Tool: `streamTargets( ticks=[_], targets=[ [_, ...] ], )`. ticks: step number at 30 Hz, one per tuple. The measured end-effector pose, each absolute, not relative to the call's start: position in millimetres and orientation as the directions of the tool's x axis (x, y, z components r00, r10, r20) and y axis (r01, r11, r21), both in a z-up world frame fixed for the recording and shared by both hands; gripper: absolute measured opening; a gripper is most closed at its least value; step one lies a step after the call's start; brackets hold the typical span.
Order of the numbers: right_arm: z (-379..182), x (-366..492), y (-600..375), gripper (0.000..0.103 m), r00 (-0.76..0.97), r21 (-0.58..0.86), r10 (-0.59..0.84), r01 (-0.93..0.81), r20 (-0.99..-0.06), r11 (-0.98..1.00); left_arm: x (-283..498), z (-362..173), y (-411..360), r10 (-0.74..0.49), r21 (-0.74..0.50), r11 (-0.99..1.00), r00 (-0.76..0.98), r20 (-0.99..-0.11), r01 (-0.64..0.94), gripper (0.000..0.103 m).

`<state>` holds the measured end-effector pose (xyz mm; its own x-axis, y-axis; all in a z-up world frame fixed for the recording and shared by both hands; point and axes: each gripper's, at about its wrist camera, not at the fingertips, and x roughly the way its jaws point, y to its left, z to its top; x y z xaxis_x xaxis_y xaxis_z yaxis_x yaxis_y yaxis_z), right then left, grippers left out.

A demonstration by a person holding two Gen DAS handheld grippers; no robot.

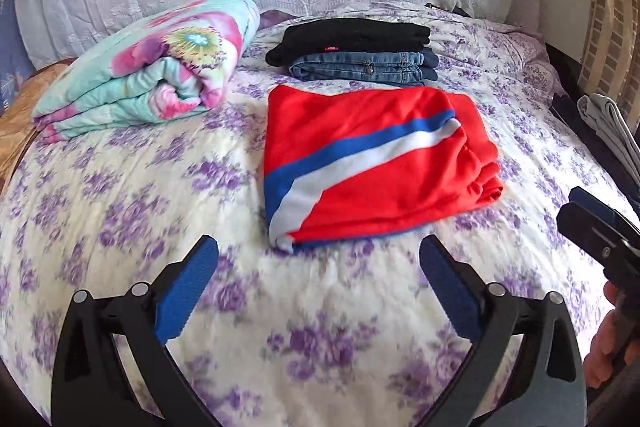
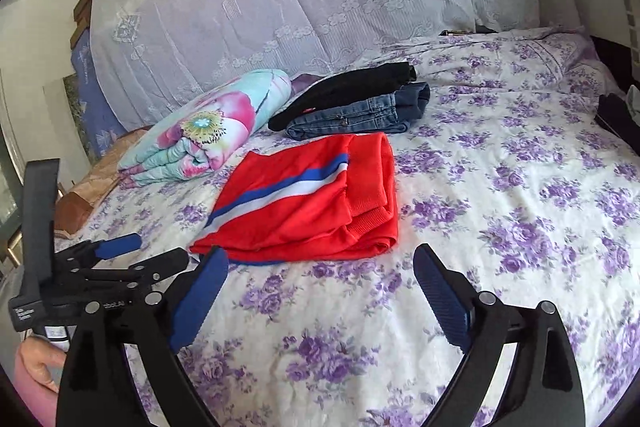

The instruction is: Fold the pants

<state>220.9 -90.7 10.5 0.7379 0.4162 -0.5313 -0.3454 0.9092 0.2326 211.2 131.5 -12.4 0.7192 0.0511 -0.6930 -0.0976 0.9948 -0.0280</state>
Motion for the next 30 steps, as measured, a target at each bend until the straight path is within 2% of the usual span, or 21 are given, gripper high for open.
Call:
streamTargets(
  ticks=[3,6,30],
  targets=[
    [5.5,213.2,-85.6,0.099,0.746,0.173,0.347,-0.304,-0.568,0.937,197.4,-14.4,128.0,0.088,0.002,0.993,0.719,-0.69,-0.119,0.098],
    [1.0,207.1,-78.4,0.099,0.763,0.095,0.269,-0.265,-0.588,0.959,181.7,-12.6,126.7,0.126,0.032,0.99,0.735,-0.666,-0.141,0.098],
    [-12.9,207.4,-67.2,0.099,0.729,0.031,0.224,-0.268,-0.647,0.963,170.1,-11.2,121.1,0.138,0.062,0.99,0.74,-0.659,-0.13,0.098]
  ],
)
